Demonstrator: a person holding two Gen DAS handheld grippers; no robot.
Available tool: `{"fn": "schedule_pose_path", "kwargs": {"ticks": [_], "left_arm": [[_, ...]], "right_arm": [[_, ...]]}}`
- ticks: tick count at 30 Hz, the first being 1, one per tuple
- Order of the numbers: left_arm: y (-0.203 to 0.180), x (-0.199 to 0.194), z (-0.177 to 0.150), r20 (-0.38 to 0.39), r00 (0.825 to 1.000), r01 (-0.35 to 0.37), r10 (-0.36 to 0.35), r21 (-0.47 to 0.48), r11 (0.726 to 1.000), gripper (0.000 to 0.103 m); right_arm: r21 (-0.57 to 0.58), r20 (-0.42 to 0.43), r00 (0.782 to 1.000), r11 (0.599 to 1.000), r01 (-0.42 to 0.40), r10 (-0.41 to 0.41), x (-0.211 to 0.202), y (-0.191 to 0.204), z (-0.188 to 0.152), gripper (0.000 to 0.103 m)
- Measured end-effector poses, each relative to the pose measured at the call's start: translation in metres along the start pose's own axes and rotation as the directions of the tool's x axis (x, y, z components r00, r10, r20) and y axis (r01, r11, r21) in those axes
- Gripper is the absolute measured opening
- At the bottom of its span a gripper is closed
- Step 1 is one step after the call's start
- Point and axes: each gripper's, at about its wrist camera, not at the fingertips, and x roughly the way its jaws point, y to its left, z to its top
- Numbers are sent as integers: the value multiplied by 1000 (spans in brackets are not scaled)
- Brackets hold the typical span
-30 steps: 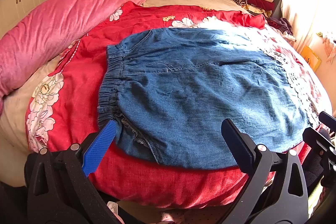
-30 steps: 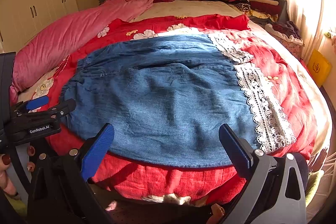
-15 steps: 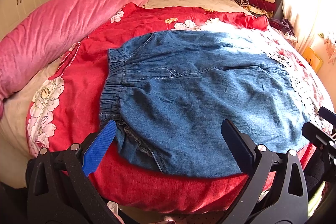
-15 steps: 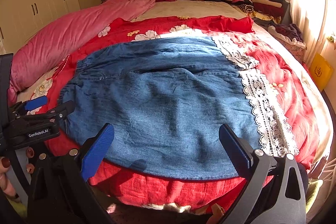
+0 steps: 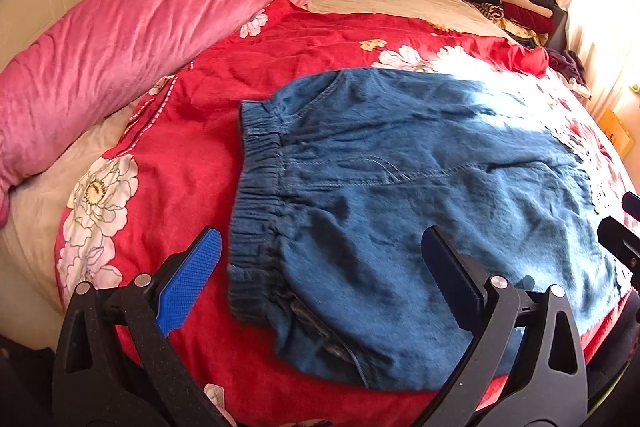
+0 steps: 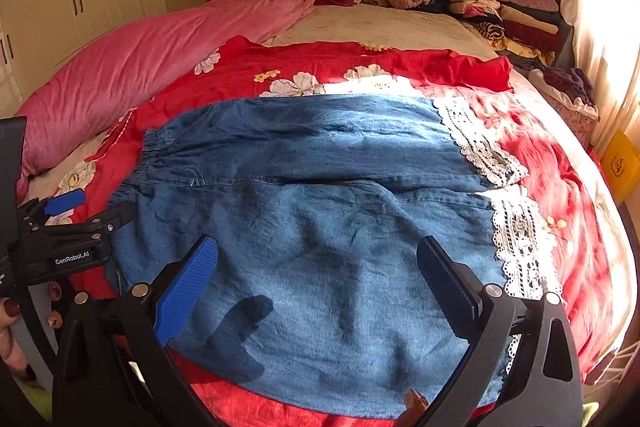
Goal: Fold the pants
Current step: 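Grasp the waistband with the left gripper while the right gripper grasps the waistband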
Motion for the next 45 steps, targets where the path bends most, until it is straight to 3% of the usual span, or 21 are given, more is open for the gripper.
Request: {"fn": "schedule_pose_path", "kwargs": {"ticks": [13, 26, 36, 44, 45], "left_arm": [[43, 30, 37, -20, 1000, -20, 19, -64, 998, 94], [71, 79, 77, -73, 997, -20, 15, -70, 997, 94], [76, 131, 92, -110, 993, -51, 46, -42, 998, 94], [76, 145, 97, -113, 993, 11, -15, -36, 999, 94], [74, 148, 96, -110, 994, 7, -10, -24, 1000, 88]], "right_arm": [[-108, -21, 1000, 994, -18, 15, 50, 29, 53, 99], [-146, -75, 993, 985, -97, 87, 115, 34, 109, 99], [-240, -87, 995, 968, -70, 50, 167, 35, 146, 99], [-355, -117, 992, 932, -77, 37, 214, 47, 160, 99], [-374, -124, 992, 924, -76, 32, 219, 50, 160, 99]]}}
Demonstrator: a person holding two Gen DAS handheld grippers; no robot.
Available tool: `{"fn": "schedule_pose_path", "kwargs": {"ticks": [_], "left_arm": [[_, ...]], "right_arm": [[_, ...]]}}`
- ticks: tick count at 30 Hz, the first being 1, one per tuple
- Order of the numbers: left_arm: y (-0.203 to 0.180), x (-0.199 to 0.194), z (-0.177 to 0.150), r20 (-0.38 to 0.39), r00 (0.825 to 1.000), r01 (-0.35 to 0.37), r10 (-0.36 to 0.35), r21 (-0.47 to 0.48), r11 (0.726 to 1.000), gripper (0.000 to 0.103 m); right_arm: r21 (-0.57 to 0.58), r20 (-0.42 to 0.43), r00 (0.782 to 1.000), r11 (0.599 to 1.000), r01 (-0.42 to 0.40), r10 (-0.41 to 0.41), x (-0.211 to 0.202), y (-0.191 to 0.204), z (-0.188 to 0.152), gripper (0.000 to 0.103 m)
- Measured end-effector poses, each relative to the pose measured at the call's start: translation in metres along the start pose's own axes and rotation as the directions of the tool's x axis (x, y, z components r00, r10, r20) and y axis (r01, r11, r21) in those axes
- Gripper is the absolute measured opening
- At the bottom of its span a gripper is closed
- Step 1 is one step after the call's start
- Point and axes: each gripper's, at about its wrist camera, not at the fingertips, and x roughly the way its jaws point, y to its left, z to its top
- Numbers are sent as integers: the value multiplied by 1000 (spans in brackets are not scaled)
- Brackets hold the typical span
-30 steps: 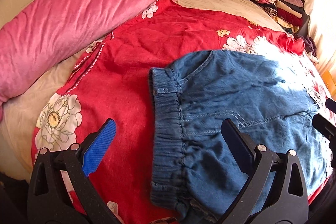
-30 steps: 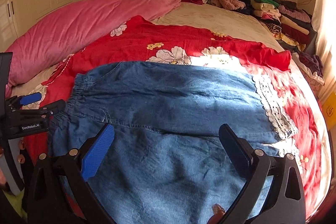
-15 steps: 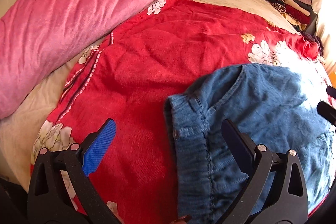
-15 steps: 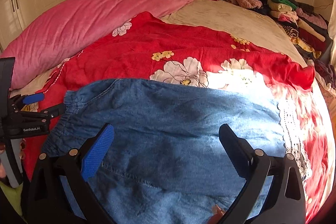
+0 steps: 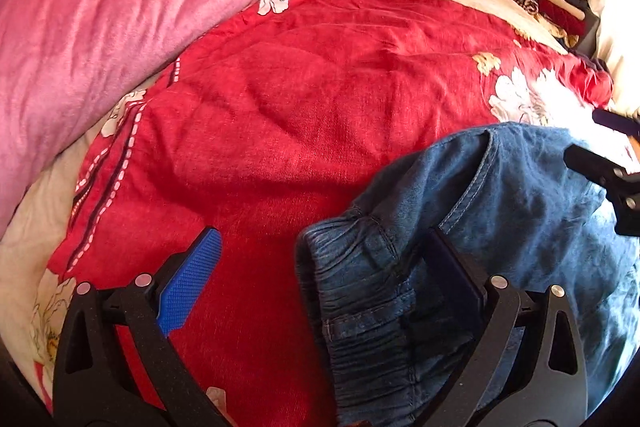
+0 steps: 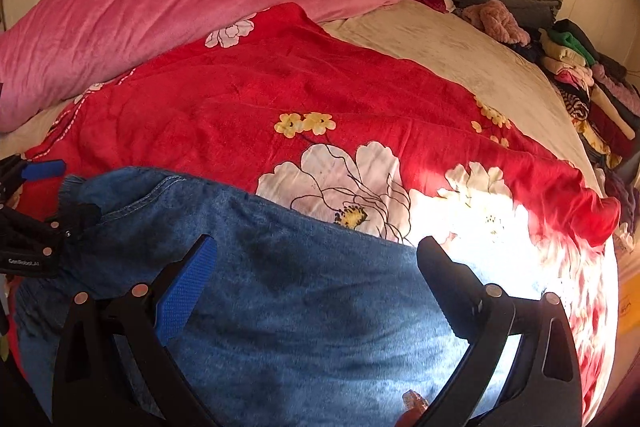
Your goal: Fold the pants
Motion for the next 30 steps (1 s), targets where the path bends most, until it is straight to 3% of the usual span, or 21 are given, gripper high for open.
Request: {"fn": "schedule_pose_path", "kwargs": {"ticks": [1, 4, 7, 13, 18, 20, 23, 30], "left_arm": [[0, 1, 0, 9, 1000, 10, -10, 3, 1000, 71], [2, 0, -1, 27, 994, 107, -107, 5, 994, 34], [-4, -16, -3, 71, 992, 103, -106, 42, 994, 29], [-3, -50, -9, 150, 976, 152, -155, 30, 988, 28], [-7, -53, -12, 157, 978, 132, -139, 57, 990, 28], [-8, -52, -12, 158, 979, 117, -127, 72, 991, 28], [-9, -52, -15, 160, 982, 88, -102, 91, 992, 28], [-8, -67, -25, 172, 980, 86, -105, 113, 990, 28]], "right_arm": [[-27, -11, 1000, 1000, 4, -4, 5, 3, 2, 99], [-108, -26, 999, 994, 17, -20, 17, 11, 5, 99], [-164, -32, 999, 986, 24, -30, 23, 18, 6, 99], [-241, -21, 999, 970, 38, -44, 32, 32, 2, 96], [-181, -26, 997, 981, -73, 69, 31, 33, 1, 57], [-155, -20, 991, 979, -130, 129, 27, 36, -2, 27], [-116, 19, 988, 981, -153, 156, 12, 38, -7, 15], [35, 125, 962, 968, -247, 241, -52, 23, -30, 9]]}}
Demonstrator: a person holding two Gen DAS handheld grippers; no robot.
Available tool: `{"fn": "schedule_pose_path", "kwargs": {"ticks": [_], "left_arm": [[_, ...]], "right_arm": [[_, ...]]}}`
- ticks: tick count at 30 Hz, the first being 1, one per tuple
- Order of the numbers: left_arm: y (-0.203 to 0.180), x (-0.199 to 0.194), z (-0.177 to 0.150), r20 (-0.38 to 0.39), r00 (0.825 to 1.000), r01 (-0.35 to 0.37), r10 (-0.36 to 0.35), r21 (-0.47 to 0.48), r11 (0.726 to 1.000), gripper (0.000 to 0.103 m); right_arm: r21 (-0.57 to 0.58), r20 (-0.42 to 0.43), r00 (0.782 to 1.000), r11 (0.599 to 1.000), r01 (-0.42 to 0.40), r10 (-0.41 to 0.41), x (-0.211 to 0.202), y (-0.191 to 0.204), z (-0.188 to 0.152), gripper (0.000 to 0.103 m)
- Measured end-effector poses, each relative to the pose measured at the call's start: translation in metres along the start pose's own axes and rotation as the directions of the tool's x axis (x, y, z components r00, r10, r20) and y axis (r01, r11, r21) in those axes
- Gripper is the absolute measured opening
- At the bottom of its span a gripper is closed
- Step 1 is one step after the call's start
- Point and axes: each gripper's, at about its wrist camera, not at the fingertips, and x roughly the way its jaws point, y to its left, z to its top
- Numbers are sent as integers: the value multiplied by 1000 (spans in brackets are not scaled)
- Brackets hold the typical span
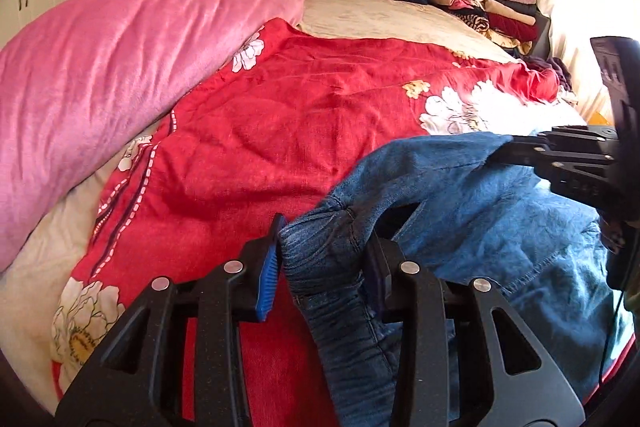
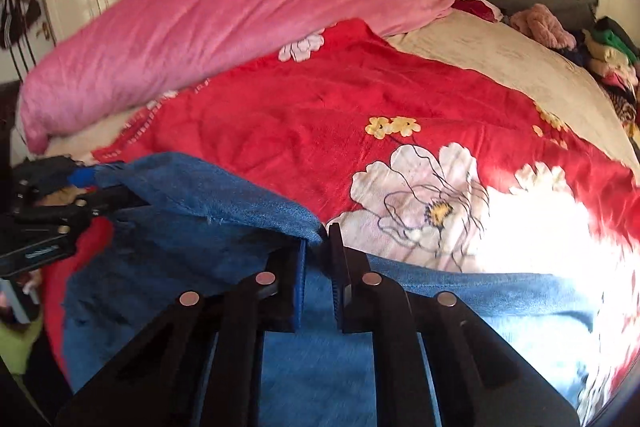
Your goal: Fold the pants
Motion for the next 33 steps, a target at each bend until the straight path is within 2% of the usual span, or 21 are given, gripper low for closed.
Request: {"fn": "schedule_pose_path", "kwargs": {"ticks": [7, 12, 15, 26, 30, 33], "left_arm": [[-16, -33, -13, 47, 999, 7, -8, 17, 1000, 29], [-31, -59, -34, 62, 998, 2, -6, 61, 998, 29], [-37, -71, -48, 50, 999, -1, -4, 84, 996, 29], [-40, -76, -84, -31, 999, -30, 34, 115, 993, 33], [-39, -72, -95, -79, 996, -34, 44, 126, 991, 37], [-33, -73, -102, -104, 994, -11, 21, 98, 995, 40]], "right_arm": [[63, 59, 998, 997, -42, 38, -70, 20, -38, 9], [32, 86, 996, 999, -16, 13, -102, 42, -68, 9], [29, 87, 996, 999, -33, 31, -114, 52, -84, 9], [30, 33, 996, 996, -86, 85, -122, 93, -145, 9], [33, -12, 996, 995, -93, 94, -114, 100, -155, 9], [35, -5, 995, 995, -96, 96, -117, 101, -159, 9]]}}
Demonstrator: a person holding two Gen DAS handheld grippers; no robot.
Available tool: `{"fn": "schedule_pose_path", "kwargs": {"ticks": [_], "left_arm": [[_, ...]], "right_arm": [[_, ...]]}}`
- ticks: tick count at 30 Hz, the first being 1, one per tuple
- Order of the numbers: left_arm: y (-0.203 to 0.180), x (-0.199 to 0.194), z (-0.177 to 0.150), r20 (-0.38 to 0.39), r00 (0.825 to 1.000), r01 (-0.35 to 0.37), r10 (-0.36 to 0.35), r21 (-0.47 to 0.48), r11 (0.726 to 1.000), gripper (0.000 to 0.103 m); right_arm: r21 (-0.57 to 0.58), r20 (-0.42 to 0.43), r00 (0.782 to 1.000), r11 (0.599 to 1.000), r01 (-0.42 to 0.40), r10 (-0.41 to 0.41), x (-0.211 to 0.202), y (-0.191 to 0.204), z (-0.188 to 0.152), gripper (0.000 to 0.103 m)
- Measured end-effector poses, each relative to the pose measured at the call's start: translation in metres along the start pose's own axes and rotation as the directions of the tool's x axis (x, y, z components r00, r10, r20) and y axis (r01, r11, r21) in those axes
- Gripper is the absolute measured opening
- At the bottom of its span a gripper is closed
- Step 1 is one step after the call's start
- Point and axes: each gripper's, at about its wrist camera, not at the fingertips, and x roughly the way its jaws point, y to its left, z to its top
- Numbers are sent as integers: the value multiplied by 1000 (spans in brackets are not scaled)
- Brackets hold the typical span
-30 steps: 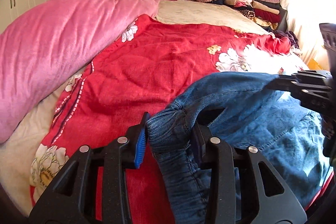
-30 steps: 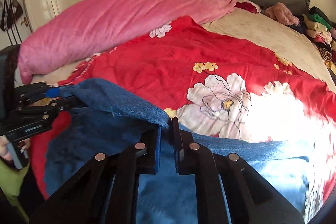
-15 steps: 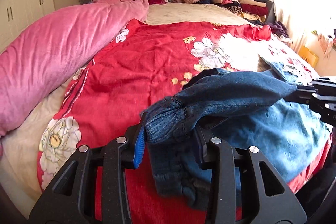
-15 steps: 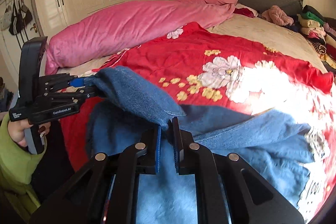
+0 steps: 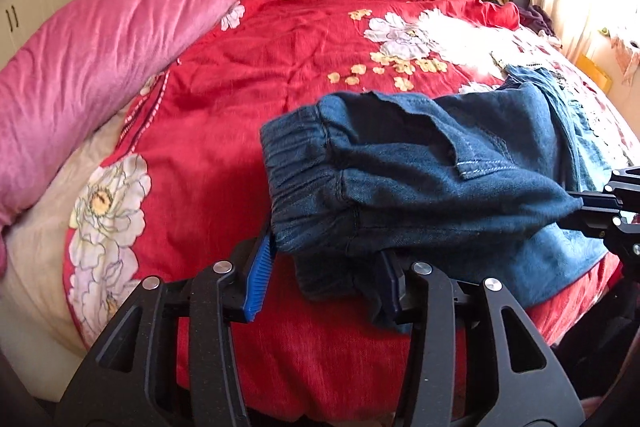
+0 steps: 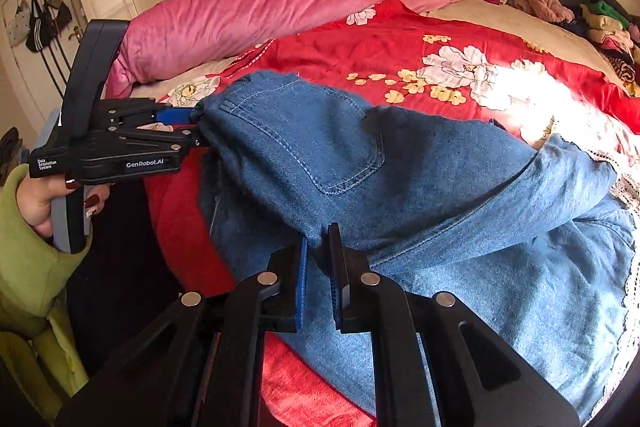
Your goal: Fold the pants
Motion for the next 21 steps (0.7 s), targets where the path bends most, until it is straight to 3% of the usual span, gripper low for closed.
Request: {"fn": "schedule_pose_path", "kwargs": {"ticks": [3, 9, 14, 18, 21], "left_arm": [[6, -3, -9, -16, 1000, 7, -8, -24, 1000, 49], [32, -18, -25, -29, 1000, 8, -12, -116, 993, 49], [44, -42, -26, 33, 993, 118, -114, -217, 969, 49], [40, -32, -12, 39, 976, 216, -214, -277, 936, 54], [34, -31, -1, 62, 969, 248, -241, -307, 919, 55]], "right_arm": [[-5, 11, 1000, 1000, 2, -2, -5, 2, -3, 9], [-27, 16, 1000, 1000, -3, 3, -13, 6, -9, 9], [-84, -24, 999, 996, -23, 21, -6, 20, -17, 9], [-114, -57, 998, 993, -28, 21, 2, 29, -22, 9], [-150, -55, 998, 988, -26, 18, 1, 37, -25, 9]]}}
